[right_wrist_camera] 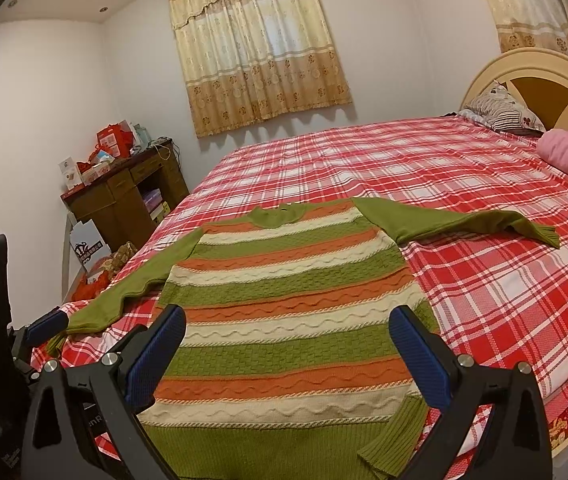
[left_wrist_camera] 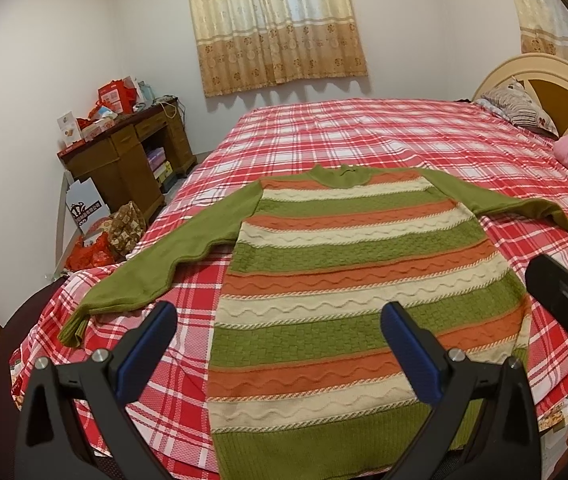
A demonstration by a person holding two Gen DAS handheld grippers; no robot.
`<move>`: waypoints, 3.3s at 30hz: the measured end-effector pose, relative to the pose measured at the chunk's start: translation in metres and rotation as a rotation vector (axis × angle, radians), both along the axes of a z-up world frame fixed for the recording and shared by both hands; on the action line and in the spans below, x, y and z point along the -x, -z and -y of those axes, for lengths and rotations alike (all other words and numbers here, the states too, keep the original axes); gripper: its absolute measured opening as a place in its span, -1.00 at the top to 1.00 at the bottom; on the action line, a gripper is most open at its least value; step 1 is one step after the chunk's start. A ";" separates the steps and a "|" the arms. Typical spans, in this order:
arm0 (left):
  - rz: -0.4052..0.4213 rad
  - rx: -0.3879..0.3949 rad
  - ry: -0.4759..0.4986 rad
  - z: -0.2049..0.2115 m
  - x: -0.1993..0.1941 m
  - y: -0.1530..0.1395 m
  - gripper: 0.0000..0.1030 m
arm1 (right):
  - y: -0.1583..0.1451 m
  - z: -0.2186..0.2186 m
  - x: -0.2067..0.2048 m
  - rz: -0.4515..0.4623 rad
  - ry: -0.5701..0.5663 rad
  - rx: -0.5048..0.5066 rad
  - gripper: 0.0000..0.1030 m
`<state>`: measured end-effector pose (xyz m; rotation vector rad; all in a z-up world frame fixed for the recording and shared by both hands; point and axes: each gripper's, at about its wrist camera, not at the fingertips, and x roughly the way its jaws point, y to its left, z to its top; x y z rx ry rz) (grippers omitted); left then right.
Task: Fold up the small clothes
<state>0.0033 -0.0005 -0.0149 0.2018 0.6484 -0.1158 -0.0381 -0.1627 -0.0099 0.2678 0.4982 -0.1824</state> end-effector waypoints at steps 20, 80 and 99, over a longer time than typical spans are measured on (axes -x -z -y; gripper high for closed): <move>-0.002 0.000 0.000 0.000 0.000 0.000 -1.00 | 0.001 -0.002 -0.001 -0.010 -0.004 -0.010 -0.98; -0.065 -0.036 -0.133 0.005 -0.118 0.074 -1.00 | 0.075 0.391 -0.007 0.008 0.627 -0.545 -0.21; -0.125 0.163 -0.202 -0.027 -0.155 0.119 -1.00 | 0.107 0.465 -0.065 -0.280 0.691 -0.280 0.74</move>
